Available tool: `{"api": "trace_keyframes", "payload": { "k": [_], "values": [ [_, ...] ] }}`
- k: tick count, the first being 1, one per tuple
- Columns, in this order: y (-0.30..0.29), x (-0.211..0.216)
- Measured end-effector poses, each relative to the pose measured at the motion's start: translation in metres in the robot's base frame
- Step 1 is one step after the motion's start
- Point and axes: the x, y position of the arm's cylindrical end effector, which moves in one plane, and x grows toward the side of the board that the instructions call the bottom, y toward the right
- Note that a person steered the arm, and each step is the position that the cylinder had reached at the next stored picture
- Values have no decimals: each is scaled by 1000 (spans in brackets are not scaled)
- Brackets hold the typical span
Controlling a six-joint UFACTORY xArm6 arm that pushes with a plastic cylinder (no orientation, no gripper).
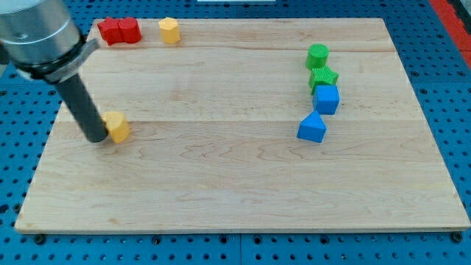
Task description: Put the heart at the top center of the board
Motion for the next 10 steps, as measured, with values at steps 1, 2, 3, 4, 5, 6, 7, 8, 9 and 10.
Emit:
{"api": "trace_keyframes", "payload": {
  "k": [1, 2, 3, 4, 5, 6, 7, 8, 9, 10],
  "values": [
    [25, -21],
    [61, -22],
    [83, -38],
    [94, -78],
    [106, -111],
    [123, -123],
    [137, -131],
    [143, -119],
    [167, -119],
    [179, -151]
  ]
}}
